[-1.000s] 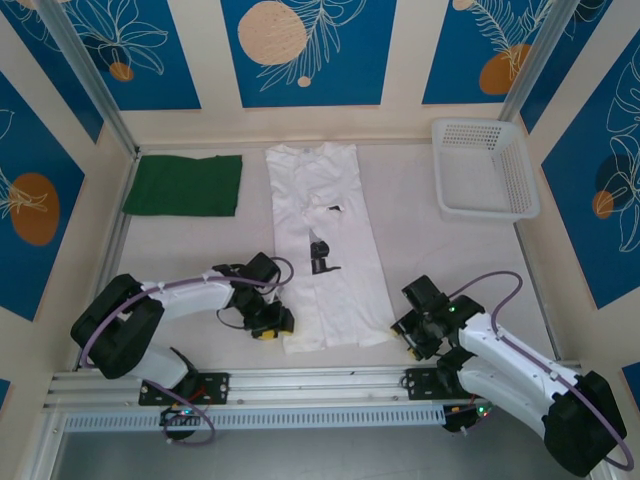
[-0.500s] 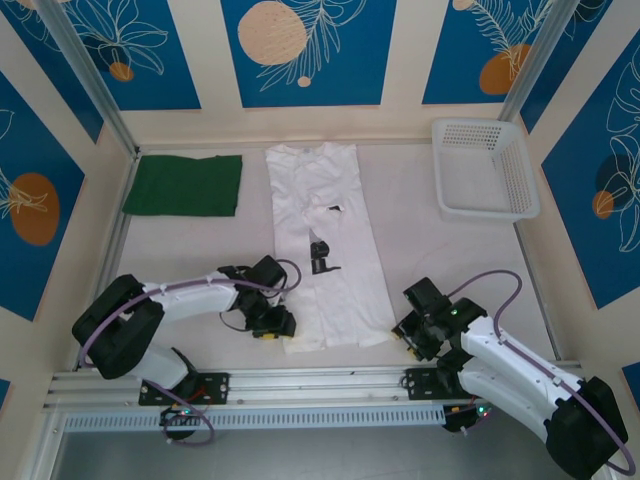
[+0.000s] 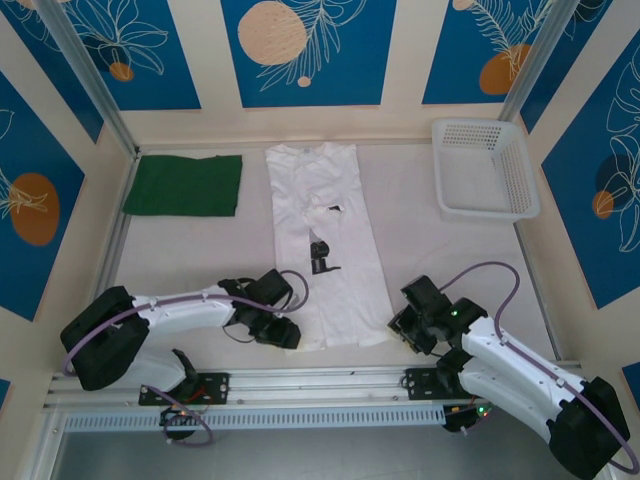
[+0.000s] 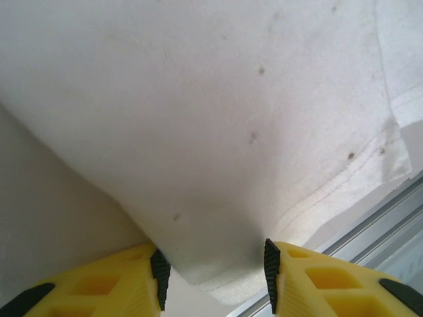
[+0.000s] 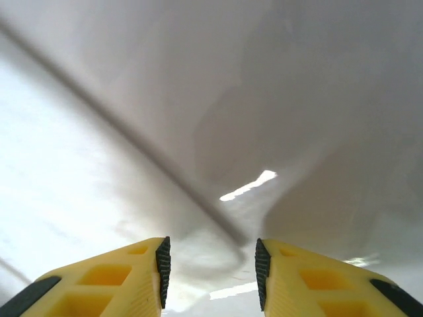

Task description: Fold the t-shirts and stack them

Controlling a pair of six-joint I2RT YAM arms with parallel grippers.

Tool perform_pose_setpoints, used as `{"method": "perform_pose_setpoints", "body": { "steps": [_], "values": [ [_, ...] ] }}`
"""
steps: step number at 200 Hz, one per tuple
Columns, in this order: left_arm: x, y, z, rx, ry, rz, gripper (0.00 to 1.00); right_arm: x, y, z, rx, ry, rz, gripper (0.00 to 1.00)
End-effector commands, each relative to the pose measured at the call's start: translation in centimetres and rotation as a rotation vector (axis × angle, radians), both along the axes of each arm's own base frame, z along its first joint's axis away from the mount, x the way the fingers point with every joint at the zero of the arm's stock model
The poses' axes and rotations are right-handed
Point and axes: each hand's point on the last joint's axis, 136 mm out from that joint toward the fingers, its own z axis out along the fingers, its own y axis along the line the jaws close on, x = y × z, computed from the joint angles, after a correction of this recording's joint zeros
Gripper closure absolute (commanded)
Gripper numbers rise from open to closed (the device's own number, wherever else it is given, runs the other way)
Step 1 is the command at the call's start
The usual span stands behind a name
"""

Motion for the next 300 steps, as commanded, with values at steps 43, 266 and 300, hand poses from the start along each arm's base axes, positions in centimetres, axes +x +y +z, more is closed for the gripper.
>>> {"method": "perform_pose_setpoints", "body": {
  "steps": [43,266,300],
  "values": [
    [-2.8,2.0,-1.6,0.105,0.092,-0.056,0.76,2.0,1.0,0.3,-0.002,-0.043,0.015,0.62],
    [-3.0,2.6,-1.4,0.138,0.102,-0.035,1.0,-1.1,0.2,-0.6,-0.042,0.202,0.055,0.57],
    [-3.0,2.6,-1.4,0.138,0.106,-0.036,1.0,-1.3,0.6,-0.8,-0.059,0.262,0.083,0.63]
  ]
}}
